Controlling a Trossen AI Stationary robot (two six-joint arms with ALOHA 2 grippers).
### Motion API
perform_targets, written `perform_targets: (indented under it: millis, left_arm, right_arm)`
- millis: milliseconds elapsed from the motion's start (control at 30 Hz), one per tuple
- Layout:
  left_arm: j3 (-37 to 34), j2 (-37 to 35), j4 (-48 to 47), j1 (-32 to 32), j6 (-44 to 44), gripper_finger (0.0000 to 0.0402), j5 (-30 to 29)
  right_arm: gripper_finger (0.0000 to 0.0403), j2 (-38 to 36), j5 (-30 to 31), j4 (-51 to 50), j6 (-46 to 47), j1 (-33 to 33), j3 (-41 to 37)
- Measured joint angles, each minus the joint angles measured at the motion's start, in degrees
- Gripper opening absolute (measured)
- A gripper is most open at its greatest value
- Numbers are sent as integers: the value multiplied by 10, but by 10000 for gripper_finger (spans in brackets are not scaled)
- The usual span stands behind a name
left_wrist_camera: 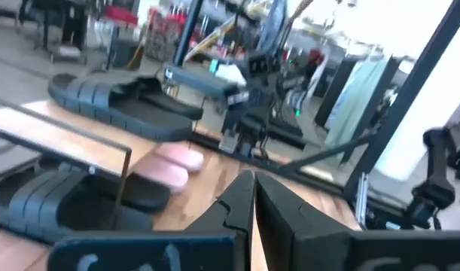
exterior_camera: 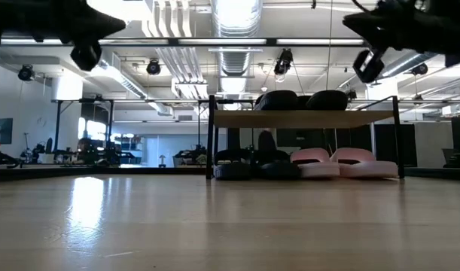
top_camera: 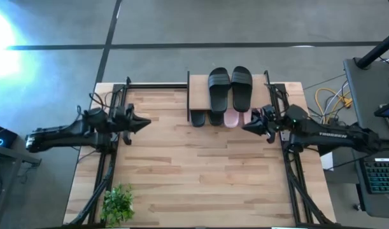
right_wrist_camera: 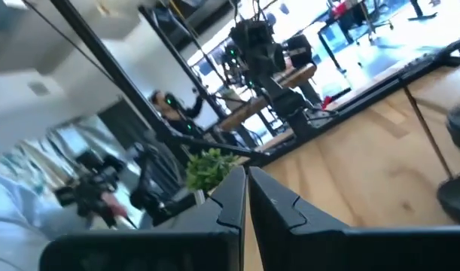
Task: Pick and place slides into the shelf
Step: Return to Home Position
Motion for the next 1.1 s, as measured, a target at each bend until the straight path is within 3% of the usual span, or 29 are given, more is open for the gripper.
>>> perform_targets:
  millis: [100,300,633,733,933,1000,1100]
  left_arm:
    - [-53,-30,63,0,7,0,-1]
    - [-123,-94,60,0,-13,0,15]
    - [-206,-192,61,0,-74,0,36]
    - [-209,-190,41,-1,-69,0,43]
    - [-210,-147,39,0,-68,0,44]
    - [-210,-132,39,0,-105,0,45]
    - [-210,-116,39,0,-115,0,45]
  right_arm:
    - [13,-38,3,44,39,0,-55]
    - [13,-105,20,119,70,8,-148]
    - [13,-145,104,87,37,106,-146]
    - [13,-139,167,72,21,164,-146]
    - [13,-112,368,63,-38,272,-146]
    - [13,-107,365,61,-39,291,-146]
    - [13,-113,303,67,-36,299,-146]
